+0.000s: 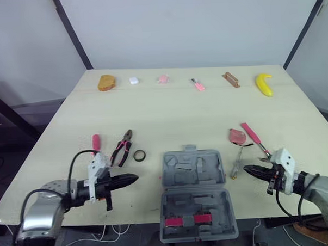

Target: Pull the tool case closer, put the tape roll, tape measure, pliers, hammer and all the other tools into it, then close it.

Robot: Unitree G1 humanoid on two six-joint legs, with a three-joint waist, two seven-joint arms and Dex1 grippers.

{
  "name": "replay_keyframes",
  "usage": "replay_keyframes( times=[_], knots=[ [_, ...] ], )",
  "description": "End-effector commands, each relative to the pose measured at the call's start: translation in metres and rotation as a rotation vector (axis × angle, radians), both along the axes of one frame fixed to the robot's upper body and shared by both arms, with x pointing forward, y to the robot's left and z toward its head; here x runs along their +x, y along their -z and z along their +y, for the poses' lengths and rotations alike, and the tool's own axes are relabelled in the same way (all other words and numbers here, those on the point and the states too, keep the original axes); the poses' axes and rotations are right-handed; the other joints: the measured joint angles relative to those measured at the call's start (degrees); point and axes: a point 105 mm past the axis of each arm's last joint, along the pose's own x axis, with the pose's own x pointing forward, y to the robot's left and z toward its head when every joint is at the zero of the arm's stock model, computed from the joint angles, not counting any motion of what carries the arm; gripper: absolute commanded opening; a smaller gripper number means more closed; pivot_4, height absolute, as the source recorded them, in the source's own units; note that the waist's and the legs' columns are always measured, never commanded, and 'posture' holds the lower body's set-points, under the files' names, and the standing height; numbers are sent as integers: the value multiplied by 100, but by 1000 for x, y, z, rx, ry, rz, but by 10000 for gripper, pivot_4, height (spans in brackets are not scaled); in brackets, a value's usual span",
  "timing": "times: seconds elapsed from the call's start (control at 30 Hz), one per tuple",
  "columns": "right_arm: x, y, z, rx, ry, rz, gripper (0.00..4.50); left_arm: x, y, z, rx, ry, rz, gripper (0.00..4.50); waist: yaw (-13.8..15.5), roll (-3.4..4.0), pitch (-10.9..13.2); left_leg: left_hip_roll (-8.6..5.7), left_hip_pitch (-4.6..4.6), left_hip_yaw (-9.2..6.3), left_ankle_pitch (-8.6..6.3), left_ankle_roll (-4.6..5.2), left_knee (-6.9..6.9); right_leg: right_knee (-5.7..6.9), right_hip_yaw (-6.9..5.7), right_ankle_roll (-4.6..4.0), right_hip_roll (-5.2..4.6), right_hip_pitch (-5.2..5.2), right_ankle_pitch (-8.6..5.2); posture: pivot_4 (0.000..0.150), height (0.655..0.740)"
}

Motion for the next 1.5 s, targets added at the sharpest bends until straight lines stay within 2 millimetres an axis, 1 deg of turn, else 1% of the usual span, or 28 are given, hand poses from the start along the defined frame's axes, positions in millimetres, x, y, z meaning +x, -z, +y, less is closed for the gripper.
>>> replay_keyframes(
  times=[0.03, 0.17, 0.3, 0.37, 0.4, 0.43, 0.47, 0.5, 0.53, 0.63, 0.67, 0.7, 0.73, 0.87, 0.97, 1.13, 1.37, 1.5],
  knots=[
    [-3, -19, -24, 27, 136, -138, 88, 0, -15, 24, -55, -175, -87, 0, 3, 0, 0, 0, 0, 0, 0, 0, -2, -1, 0, 0, 0, 0, 0, 1500, 7400],
    [-16, -20, -52, 62, 272, -167, 88, -7, -10, 50, -47, -346, -116, 0, 11, 0, 0, 3, 0, -1, 0, 0, -3, -1, 0, 0, -2, 0, 0, 1500, 7400],
    [-30, -15, -76, 50, 363, -158, 88, -15, -7, 67, -66, -464, -124, 0, 17, -3, -2, 2, 2, 0, 0, 0, -3, -2, -1, -1, -5, 3, 0, 1500, 7400],
    [-36, -12, -84, 54, 391, -150, 88, -20, -5, 72, -69, -497, -119, 0, 13, -3, -2, 1, 3, 0, 0, 0, -3, -2, -1, -1, -3, 4, -1, 1500, 7400],
    [-42, -10, -90, 58, 407, -139, 5001, -25, -1, 75, -59, -516, -109, 0, 10, -2, -3, 1, 4, 1, 0, 0, -4, -2, 0, -2, -3, 4, -1, 1500, 7400],
    [-50, -5, -96, 47, 424, -122, 7693, -32, 4, 82, -58, -556, -93, 5395, 9, -1, -3, 2, 4, 1, 0, 0, -4, -2, 0, -2, -3, 4, -1, 1500, 7400],
    [-56, -2, -101, 39, 435, -110, 12293, -36, 7, 87, -57, -585, -81, 9041, 7, -1, -3, 1, 7, 4, 0, 0, -6, -3, 3, -2, -3, 4, -2, 1500, 7400],
    [-62, 0, -102, 46, 431, -94, 17236, -41, 11, 92, -47, -621, -78, 13619, 6, -2, -4, 0, 8, 6, 0, 0, -7, -3, 5, -2, -2, 4, -2, 1500, 7400],
    [-67, 1, -103, 45, 422, -87, 21385, -45, 15, 94, -45, -641, -75, 17668, 6, -2, -4, 0, 9, 6, -1, 0, -9, -4, 5, -3, -1, 4, -2, 1500, 7400],
    [-76, -2, -110, 56, 437, -87, 37470, -50, 17, 93, -51, -668, -81, 33588, 6, -3, -4, 2, 11, 10, -1, 0, -12, -5, 9, -2, -2, 4, -3, 1500, 7400],
    [-78, -2, -112, 58, 444, -88, 41701, -50, 17, 93, -55, -675, -84, 37641, 6, -3, -4, 3, 12, 11, -1, 0, -12, -5, 10, -2, -2, 4, -3, 1500, 7400],
    [-79, -2, -113, 59, 447, -88, 45000, -51, 17, 93, -58, -679, -85, 42701, 6, -6, -6, 3, 13, 13, 0, 0, -10, -6, 12, -2, -2, 4, -3, 1500, 7400],
    [-80, -2, -113, 61, 448, -88, 45000, -51, 17, 92, -58, -681, -86, 44614, 6, -10, -9, 3, 16, 13, 0, 0, -10, -5, 13, -2, -2, 6, -3, 1500, 7400],
    [-83, 0, -110, 65, 450, -78, 45000, -54, 19, 93, -56, -683, -81, 44614, 9, -11, -14, 2, 21, 16, 0, 0, -9, -6, 17, -18, -1, 9, -13, 1500, 7400],
    [-83, 1, -108, 65, 448, -75, 45000, -54, 19, 94, -56, -681, -82, 44614, 8, -12, -14, 2, 20, 16, 0, 0, -10, -8, 16, -4, -1, 8, -5, 1500, 7400],
    [-81, -1, -106, 64, 445, -79, 45000, -51, 18, 92, -58, -669, -86, 44614, 8, -11, -14, 2, 21, 16, 0, 0, -10, -7, 16, -4, 0, 8, -5, 1500, 7400],
    [-73, -1, -102, 49, 420, -79, 45000, -42, 10, 82, -75, -633, -122, 44614, 9, -12, -14, 1, 20, 16, 0, 0, -10, -8, 17, -4, 0, 8, -5, 1500, 7400],
    [-67, -4, -94, 54, 383, -95, 45000, -40, 8, 78, -68, -618, -135, 44614, 8, -11, -14, 0, 20, 17, 0, 0, -10, -7, 17, -3, 0, 8, -4, 1500, 7400]
  ],
)
